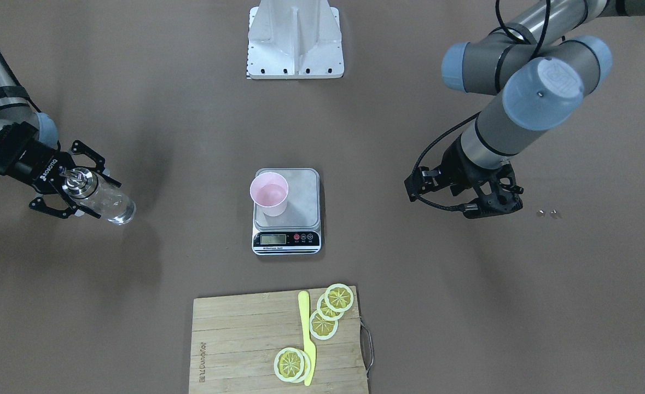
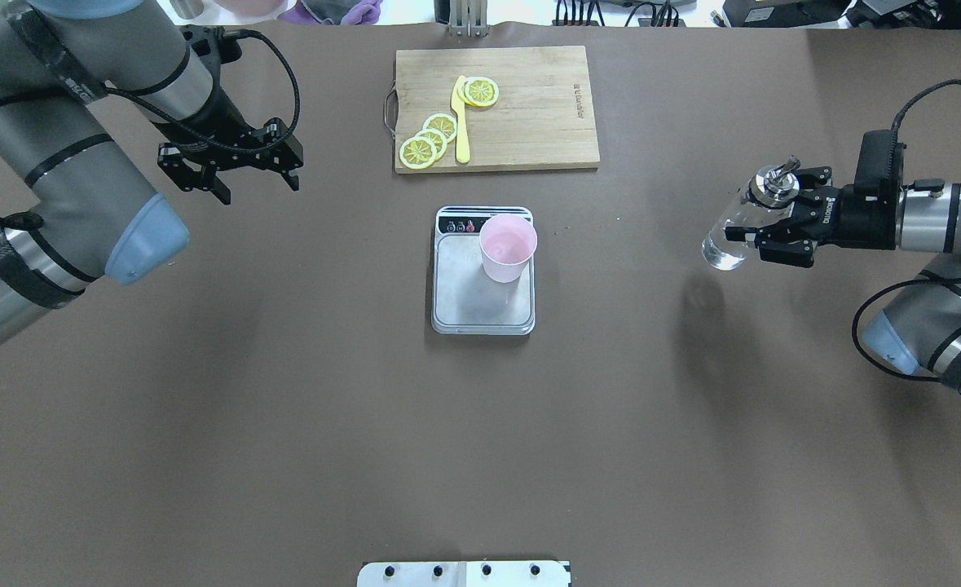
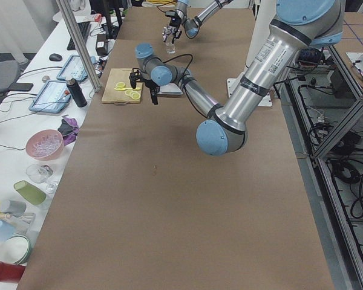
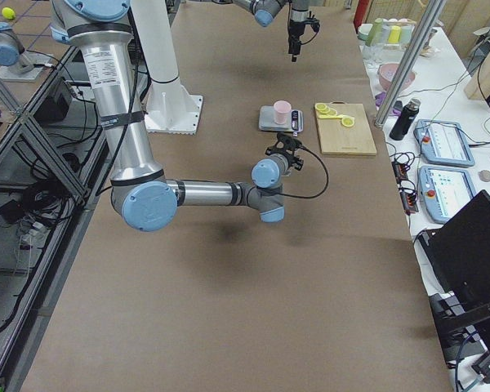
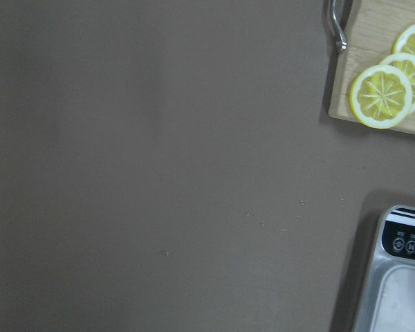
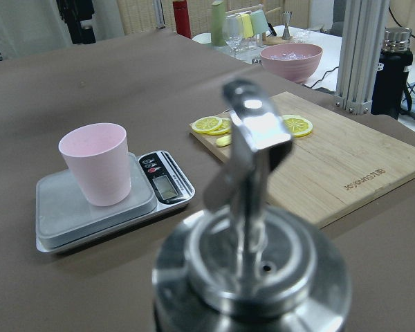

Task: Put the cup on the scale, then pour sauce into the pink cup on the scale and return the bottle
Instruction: 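Withdraw the left arm away from the scale while the right gripper lifts the glass bottle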

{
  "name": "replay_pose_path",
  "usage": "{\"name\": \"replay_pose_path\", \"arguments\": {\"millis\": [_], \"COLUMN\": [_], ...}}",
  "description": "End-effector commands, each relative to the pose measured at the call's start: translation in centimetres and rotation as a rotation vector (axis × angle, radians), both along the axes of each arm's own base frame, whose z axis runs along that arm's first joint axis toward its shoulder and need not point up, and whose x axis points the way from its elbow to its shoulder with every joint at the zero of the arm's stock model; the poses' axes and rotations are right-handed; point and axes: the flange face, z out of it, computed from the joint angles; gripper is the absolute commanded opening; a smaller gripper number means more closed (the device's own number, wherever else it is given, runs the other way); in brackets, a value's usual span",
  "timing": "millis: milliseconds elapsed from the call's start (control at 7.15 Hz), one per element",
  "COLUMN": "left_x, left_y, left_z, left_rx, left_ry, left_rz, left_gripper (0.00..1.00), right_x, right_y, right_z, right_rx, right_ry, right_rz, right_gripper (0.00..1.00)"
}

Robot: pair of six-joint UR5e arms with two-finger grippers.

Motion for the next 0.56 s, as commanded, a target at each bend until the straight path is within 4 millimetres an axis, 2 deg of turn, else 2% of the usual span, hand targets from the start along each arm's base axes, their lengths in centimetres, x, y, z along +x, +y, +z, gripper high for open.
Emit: {"name": "replay_pose_path", "arguments": {"millis": [0, 280, 420], "left_x": [-4.9, -10.9, -14.5], "left_y": [-1.5, -2.3, -2.4], "left_z": [4.3, 9.9, 13.2], "left_rx": [0.079, 0.139, 0.176], "left_ry": [-0.035, -0.077, -0.103], "left_rz": [0.03, 0.061, 0.085], "left_gripper": [0.97, 0.98, 0.98], "right_x": [-0.1, -0.9, -1.2], "right_y": [-1.0, -1.8, -2.3], "right_z": [-4.8, -8.6, -11.4], "right_rx": [-0.056, -0.098, -0.104], "right_ry": [0.059, 0.129, 0.188], "right_rz": [0.004, 0.004, 0.004], "right_gripper": [0.27, 0.26, 0.26]}}
